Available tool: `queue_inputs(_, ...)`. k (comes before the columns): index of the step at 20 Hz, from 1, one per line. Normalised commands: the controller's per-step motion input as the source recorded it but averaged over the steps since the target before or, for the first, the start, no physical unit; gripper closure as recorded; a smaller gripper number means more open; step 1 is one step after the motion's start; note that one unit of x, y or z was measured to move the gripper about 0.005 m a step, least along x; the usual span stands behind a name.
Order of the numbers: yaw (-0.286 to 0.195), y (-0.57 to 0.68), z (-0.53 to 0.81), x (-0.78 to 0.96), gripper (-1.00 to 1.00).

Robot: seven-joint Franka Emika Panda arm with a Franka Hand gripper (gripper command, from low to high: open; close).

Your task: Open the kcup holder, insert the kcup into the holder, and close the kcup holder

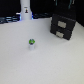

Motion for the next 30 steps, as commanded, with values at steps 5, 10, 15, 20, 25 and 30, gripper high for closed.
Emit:
queue_inputs(5, -0.14, 0.52, -0.27, 0.0, -1.0)
queue_inputs(10, -0.119, 0.4, -0.33, 0.0, -1.0)
queue_inputs(15, -0.076, 0.25, -0.37, -0.02, -1.0)
queue_inputs(20, -0.042, 0.17, -0.38, -0.13, -1.0)
queue_inputs(25, -0.026, 0.09, -0.33, -0.25, -1.0)
queue_inputs(30, -0.003, -0.01, -0.34, -0.3, -1.0)
